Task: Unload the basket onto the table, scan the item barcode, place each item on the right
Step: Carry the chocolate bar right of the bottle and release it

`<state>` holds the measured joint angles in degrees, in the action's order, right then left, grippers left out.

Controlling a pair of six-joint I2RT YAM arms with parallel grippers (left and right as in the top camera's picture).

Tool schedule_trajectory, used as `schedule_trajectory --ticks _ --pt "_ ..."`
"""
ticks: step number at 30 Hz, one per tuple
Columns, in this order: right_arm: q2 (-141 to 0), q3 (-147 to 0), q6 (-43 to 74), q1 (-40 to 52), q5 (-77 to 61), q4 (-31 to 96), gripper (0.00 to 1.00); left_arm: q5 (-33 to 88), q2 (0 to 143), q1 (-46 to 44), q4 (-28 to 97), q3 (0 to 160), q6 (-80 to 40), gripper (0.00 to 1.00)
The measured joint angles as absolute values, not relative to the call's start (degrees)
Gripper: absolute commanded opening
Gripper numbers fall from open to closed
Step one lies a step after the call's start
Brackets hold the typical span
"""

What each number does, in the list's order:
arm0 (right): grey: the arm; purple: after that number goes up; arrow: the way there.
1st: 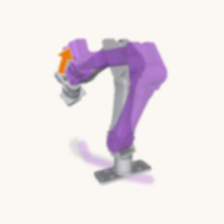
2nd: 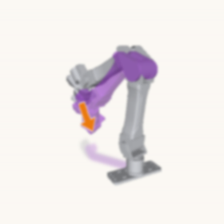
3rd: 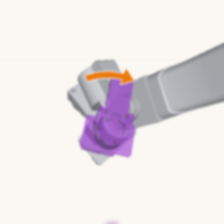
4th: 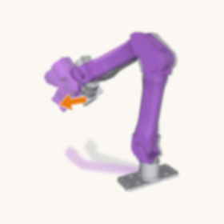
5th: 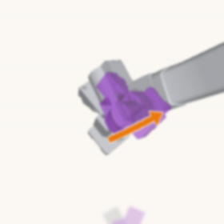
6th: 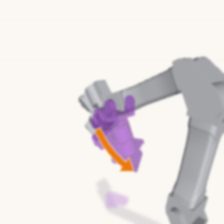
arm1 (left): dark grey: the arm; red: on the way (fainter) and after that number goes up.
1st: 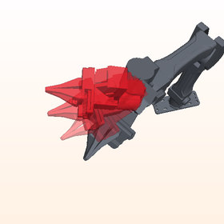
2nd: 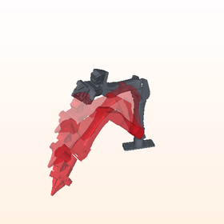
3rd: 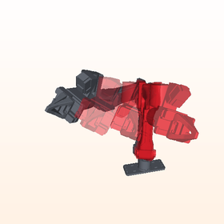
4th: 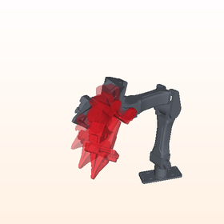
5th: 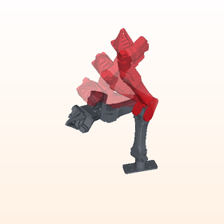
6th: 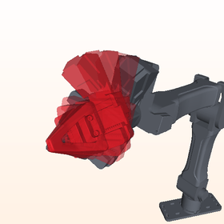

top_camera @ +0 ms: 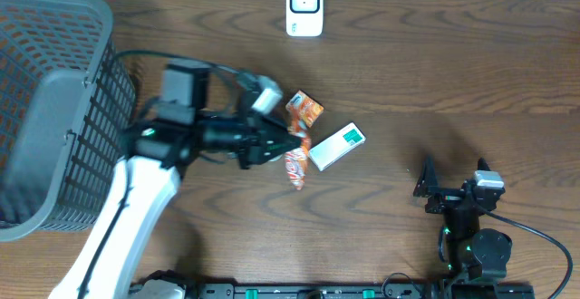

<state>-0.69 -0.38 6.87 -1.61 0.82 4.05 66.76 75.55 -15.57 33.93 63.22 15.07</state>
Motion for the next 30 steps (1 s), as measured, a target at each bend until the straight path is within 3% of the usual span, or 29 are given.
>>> schedule_trajectory --ticks 8,16,30 --pt "-0.7 -0.4 6.9 -1.6 0.8 4.1 0.99 67.8 90.4 -23.2 21.5 63.1 15.3 0.22" --pt "-0.7 -0.4 6.9 -1.6 0.8 4.1 0.99 79.9 102.5 -28.1 -0.3 62.8 15.3 0.27" --pt "-0.7 -0.4 6.9 -1.6 0.8 4.1 0.99 85.4 111.2 -30.7 -5.4 62.8 19.0 0.21"
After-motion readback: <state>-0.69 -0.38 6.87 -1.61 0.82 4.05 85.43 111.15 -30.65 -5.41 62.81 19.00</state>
